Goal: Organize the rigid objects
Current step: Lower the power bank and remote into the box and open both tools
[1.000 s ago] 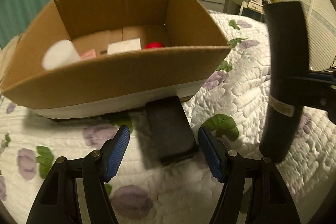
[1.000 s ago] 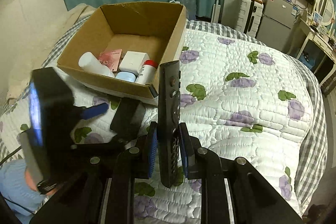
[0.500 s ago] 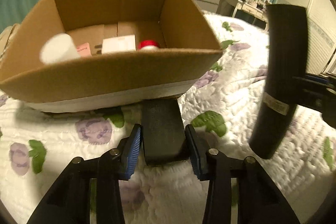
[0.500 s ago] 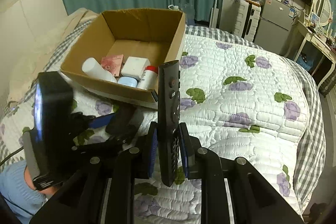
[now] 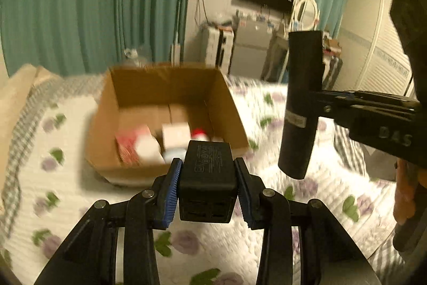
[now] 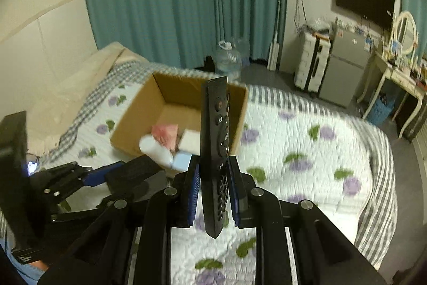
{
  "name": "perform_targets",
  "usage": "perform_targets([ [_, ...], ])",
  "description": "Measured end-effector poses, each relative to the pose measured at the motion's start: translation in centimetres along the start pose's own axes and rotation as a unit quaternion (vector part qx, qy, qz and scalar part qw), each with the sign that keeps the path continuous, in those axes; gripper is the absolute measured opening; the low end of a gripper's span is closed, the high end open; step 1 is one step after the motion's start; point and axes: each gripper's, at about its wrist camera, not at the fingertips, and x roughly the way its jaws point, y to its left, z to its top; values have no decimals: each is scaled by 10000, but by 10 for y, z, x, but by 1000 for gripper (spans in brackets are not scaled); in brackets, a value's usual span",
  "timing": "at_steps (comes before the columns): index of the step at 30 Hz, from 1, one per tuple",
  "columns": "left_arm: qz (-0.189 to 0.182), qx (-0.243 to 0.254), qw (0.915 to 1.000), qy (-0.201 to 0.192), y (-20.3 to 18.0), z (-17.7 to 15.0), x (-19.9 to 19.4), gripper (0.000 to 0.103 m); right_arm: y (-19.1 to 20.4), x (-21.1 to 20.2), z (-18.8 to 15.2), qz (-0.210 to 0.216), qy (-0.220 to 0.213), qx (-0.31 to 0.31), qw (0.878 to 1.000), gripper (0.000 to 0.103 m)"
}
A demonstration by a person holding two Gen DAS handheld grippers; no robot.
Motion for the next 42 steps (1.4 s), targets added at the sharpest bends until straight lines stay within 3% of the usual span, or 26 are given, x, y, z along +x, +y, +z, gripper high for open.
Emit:
perform_targets([
  [5, 248, 68, 9992, -294, 15, 33, -6, 39, 10, 13, 38, -79, -43, -156, 9998, 19],
  [9, 483, 76, 9979, -418, 31, 49, -2, 39, 13, 51, 54, -98, 247, -233, 9994, 19],
  [18, 679, -35, 9974, -241, 61, 54, 42, 39, 14, 163, 42, -238, 1191, -319, 9921, 19],
  [24, 705, -67, 9975, -58, 74, 47, 68, 39, 11, 195, 41, -304, 1524, -371, 9872, 19],
  [28, 690, -79, 9976, 25, 78, 42, 75, 39, 5, 185, 47, -116, 1294, -160, 9914, 19],
  [32, 679, -75, 9977, 44, 77, 42, 72, 39, 6, 153, 55, -193, 933, -63, 9954, 23],
  [36, 659, -34, 9978, -15, 71, 48, 65, 39, 0, 105, 60, -403, 393, 31, 9984, 43],
  [42, 703, 81, 9975, -2, 66, 58, 83, 39, -10, 80, 59, -391, 135, 131, 9991, 43],
])
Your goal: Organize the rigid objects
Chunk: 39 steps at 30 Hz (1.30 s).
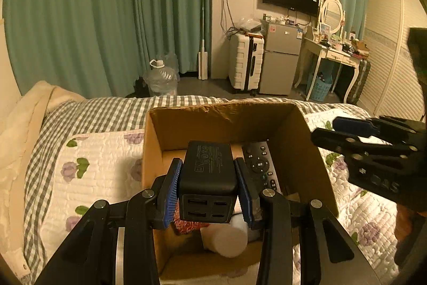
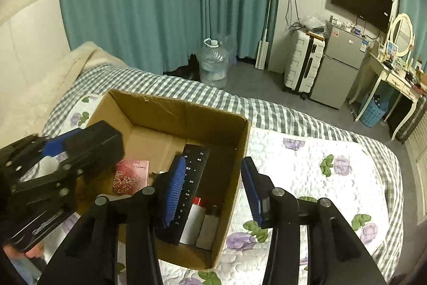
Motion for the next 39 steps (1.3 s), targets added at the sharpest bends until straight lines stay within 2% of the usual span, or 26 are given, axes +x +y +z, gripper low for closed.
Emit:
perform_targets([
  [9, 163, 86, 9992, 347, -2, -2, 55, 39, -9, 32, -10, 10, 283, -170, 9995, 44],
  [14, 300, 297, 9984, 386, -7, -6, 66, 40, -10, 47, -15, 25, 360, -212, 9991, 44],
  [19, 177, 251, 9980, 546, -10, -8, 73, 42, -11, 49, -17, 9, 382, -205, 9991, 44],
  [21, 286, 350, 9988, 201, -13, -4, 62, 42, -13, 47, -17, -5, 336, -183, 9993, 46],
  [23, 299, 443, 9986, 47, -16, 2, 53, 44, -13, 45, -16, -16, 299, -171, 9994, 49],
  [26, 417, 435, 9981, -80, -16, 10, 43, 56, -15, 41, -15, -37, 261, -141, 9996, 49],
  [32, 553, 403, 9971, -325, -17, 21, 5, 57, -17, 8, -11, -66, -50, 91, 9999, 49],
  [36, 720, 662, 9918, -825, -30, 34, -50, 61, -9, -37, -6, -114, -458, 107, 9988, 50],
  [39, 785, 809, 9834, -1419, -39, 41, -108, 68, -3, -77, -6, -172, -768, 108, 9968, 53],
])
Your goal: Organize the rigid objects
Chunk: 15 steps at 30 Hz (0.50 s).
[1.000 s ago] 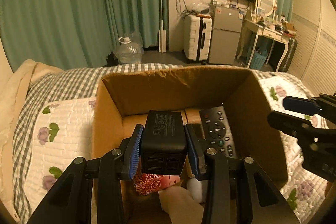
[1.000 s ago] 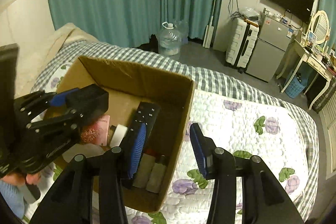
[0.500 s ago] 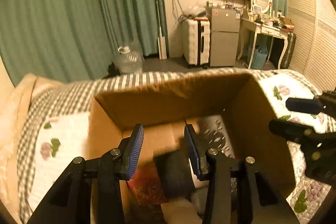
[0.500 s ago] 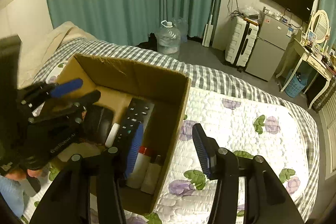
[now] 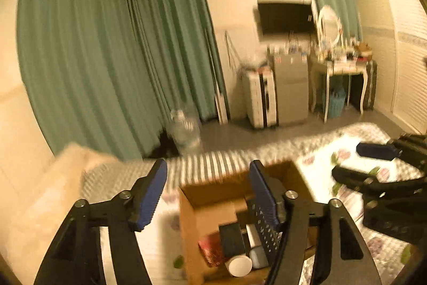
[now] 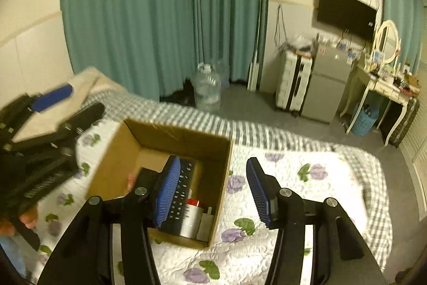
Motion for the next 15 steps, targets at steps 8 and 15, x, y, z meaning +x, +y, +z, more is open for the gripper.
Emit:
perform_targets([
  [8, -61, -187, 9937, -1103, 7, 24, -133, 77, 16, -107, 7, -338, -716, -169, 9967, 72],
  [15, -232, -551, 9918, -1130, 22, 7, -171, 81, 39, -166, -10, -654, -1390, -226, 9879, 100],
])
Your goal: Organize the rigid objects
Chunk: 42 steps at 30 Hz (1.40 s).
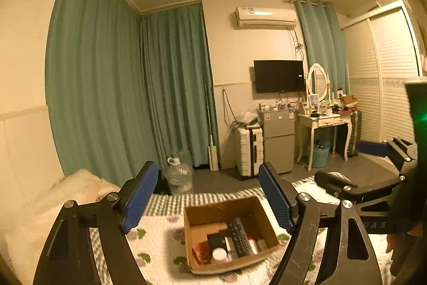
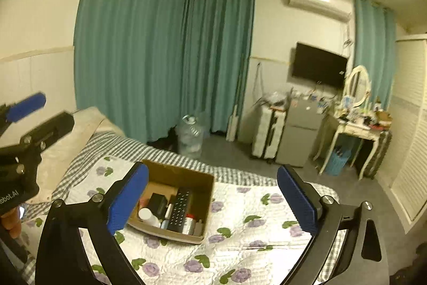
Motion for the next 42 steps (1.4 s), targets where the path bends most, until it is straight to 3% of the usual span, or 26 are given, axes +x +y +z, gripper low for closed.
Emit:
perform_targets([
  [7, 372, -43, 9992, 130, 11, -27, -6, 82, 12, -8, -30, 115, -63, 182, 9997, 103],
  [18, 554, -309, 9954, 719, 27, -126, 29, 82, 12, 40, -103, 177, 11, 670, 9976, 103],
  [23, 528, -321, 9932, 984, 24, -148, 44, 82, 17, 68, -142, 217, 464, 751, 9959, 103],
  [42, 452, -373, 9908, 1216, 18, -161, 48, 82, 17, 71, -148, 22, 479, 666, 9966, 103],
])
